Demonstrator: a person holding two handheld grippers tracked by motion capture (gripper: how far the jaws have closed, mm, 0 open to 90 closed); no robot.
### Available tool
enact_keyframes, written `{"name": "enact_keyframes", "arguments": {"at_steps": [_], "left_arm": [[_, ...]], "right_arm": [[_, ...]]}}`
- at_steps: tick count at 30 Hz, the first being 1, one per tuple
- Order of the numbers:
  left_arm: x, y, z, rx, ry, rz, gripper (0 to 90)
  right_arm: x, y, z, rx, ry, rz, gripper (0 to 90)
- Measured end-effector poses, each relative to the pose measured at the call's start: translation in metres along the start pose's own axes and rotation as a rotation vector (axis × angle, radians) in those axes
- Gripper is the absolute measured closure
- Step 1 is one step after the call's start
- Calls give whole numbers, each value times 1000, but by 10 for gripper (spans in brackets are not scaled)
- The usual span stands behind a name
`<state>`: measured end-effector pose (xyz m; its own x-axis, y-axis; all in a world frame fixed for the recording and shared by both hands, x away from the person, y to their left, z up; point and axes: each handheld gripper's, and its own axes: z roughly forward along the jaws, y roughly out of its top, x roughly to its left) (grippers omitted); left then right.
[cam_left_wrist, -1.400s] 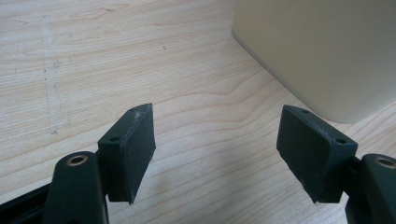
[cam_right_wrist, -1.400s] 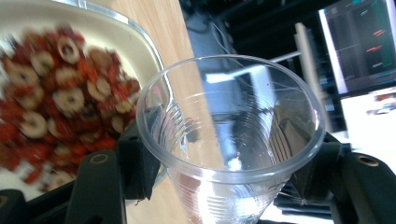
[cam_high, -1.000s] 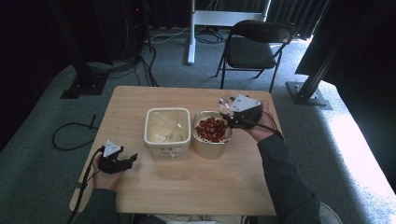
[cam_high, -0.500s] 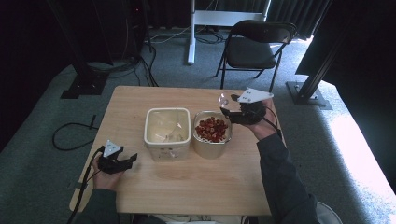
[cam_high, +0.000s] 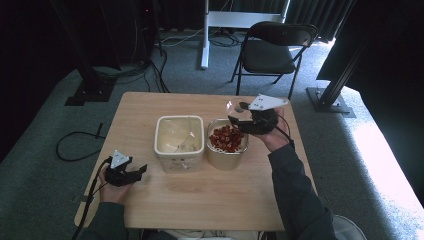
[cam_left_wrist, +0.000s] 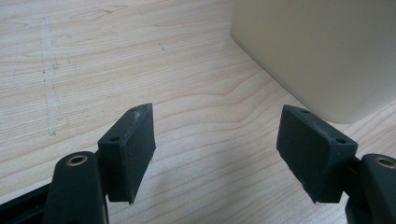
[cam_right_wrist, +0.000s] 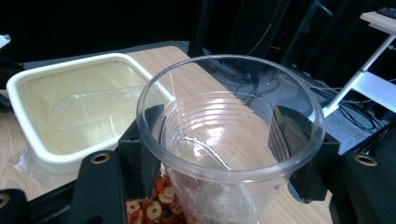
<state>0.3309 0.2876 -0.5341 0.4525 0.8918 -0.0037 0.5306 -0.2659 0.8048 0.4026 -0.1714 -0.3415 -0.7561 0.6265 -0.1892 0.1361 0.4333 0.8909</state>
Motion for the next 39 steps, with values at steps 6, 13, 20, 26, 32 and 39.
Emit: {"name": "enact_keyframes", "arguments": {"at_steps": [6, 13, 20, 26, 32, 39], "left_arm": [[0, 0, 0, -1, 0, -1, 286], [0, 0, 0, 3, -1, 0, 286], [0, 0, 0, 2, -1, 0, 287], [0, 0, 0, 4, -1, -1, 287], [1, 0, 0, 5, -2, -1, 287], [1, 0, 0, 2, -1, -4, 286]], "right_arm": [[4, 3, 0, -17, 19, 17, 364], [14, 10, 3, -36, 41, 21, 363], [20, 16, 8, -46, 70, 42, 362], [30, 22, 13, -66, 103, 50, 362], [37, 29, 20, -73, 127, 56, 362], [48, 39, 28, -83, 155, 46, 359]]}}
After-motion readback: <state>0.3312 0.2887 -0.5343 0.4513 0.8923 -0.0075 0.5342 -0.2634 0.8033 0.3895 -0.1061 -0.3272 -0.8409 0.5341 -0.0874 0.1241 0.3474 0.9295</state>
